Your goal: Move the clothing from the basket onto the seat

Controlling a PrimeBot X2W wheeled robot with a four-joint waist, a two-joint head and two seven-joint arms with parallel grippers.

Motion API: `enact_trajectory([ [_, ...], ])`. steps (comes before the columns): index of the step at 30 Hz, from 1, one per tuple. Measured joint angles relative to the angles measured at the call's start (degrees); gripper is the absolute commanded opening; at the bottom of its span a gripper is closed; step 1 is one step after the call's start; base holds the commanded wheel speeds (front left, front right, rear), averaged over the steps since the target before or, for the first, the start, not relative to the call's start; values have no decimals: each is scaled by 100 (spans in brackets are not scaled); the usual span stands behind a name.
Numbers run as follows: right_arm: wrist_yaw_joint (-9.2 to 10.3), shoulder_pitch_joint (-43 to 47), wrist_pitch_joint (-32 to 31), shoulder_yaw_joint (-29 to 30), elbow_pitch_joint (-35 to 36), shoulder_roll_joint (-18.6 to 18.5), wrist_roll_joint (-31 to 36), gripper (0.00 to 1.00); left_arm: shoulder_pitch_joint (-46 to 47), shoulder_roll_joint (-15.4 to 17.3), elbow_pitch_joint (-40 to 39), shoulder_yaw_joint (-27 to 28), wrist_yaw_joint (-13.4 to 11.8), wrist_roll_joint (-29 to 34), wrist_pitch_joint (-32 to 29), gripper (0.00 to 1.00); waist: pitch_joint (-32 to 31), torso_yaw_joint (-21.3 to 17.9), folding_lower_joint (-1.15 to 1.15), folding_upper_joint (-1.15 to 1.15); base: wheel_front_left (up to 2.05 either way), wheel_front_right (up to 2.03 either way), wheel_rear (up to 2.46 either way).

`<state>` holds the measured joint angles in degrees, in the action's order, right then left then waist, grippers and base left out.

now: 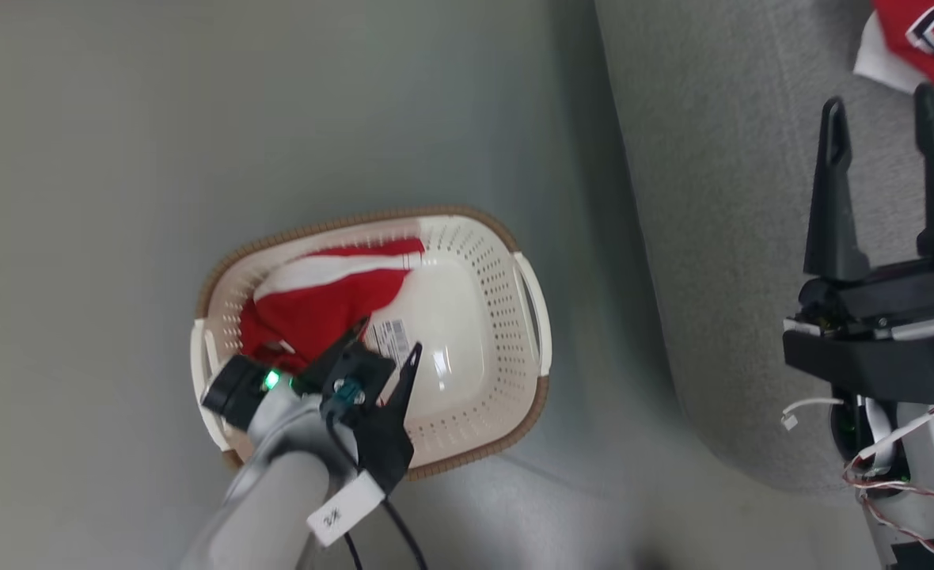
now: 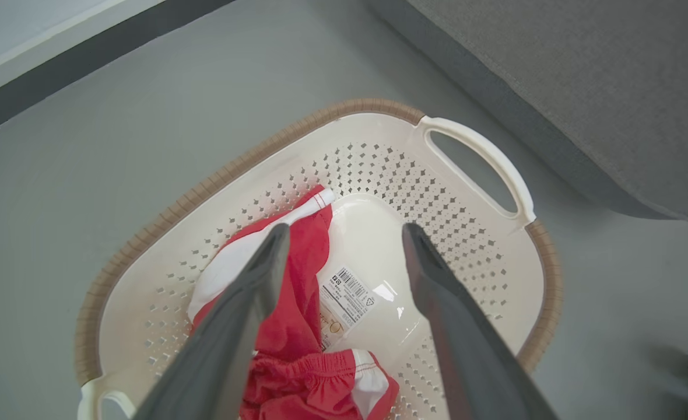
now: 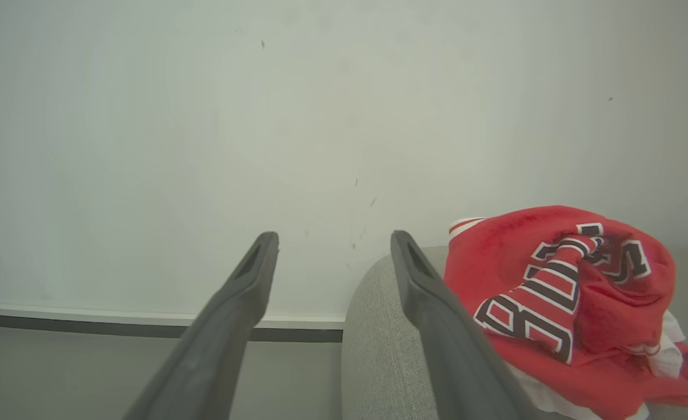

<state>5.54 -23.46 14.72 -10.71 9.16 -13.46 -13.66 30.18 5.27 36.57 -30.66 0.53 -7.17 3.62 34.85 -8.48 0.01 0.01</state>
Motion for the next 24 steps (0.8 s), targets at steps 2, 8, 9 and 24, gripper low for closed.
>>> enact_trajectory([
  [2, 1, -76, 1, 11, 97, 0, 18, 100, 210, -15, 124, -38, 0, 60, -10, 100, 173, -18, 0, 0, 0, 0, 0],
  [8, 9, -312, 1, 25, 350, 14, 87, 100, 843, -32, 445, -69, -1, 182, -58, 100, 690, -62, 0, 0, 0, 0, 0],
  [9, 9, -365, 1, 25, 385, 22, 115, 100, 946, -33, 501, -70, 0, 197, -75, 100, 775, -68, 0, 0, 0, 0, 0],
  [24, 52, -976, 2, 146, 742, 127, 231, 100, 2240, -18, 1155, -44, -137, 534, -97, 100, 2012, -150, 0, 0, 0, 0, 0],
])
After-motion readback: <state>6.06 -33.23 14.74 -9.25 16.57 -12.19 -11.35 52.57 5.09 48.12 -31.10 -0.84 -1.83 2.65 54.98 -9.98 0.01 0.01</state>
